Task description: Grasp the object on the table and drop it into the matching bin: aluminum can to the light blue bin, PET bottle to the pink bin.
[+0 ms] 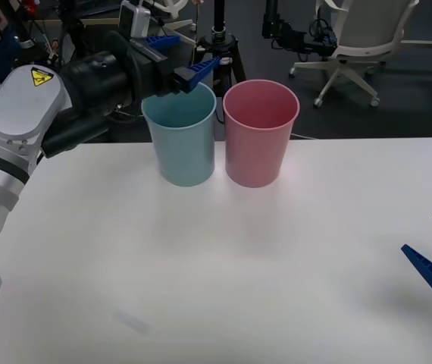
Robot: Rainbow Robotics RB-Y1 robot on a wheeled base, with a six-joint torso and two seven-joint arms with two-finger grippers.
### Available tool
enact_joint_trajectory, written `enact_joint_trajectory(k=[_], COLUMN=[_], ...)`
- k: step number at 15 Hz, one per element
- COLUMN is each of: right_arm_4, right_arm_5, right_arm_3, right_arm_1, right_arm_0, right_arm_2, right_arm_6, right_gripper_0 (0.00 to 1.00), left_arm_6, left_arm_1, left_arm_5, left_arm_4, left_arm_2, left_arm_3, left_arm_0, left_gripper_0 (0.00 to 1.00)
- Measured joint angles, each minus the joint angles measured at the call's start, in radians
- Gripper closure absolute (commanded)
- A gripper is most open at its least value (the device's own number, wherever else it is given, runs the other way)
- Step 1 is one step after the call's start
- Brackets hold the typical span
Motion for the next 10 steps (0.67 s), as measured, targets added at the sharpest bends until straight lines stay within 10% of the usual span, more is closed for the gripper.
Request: enact_joint_trajectory(k=[10], right_arm_4=[0.000], right_arm_5=[0.000], right_arm_3=[0.000], right_arm_1=[0.000], right_arm_0=[0.000], right_arm_2=[0.000], right_arm_6=[0.000], right_gripper_0=[0.00], left_arm_6=[-0.119], left_arm_1=[0.241], left_arm_5=[-0.020], left_arm_4=[0.282], left_arm_2=[0.058], left_arm_3=[-0.288], left_arm_0=[0.323], left_gripper_0=[0.00])
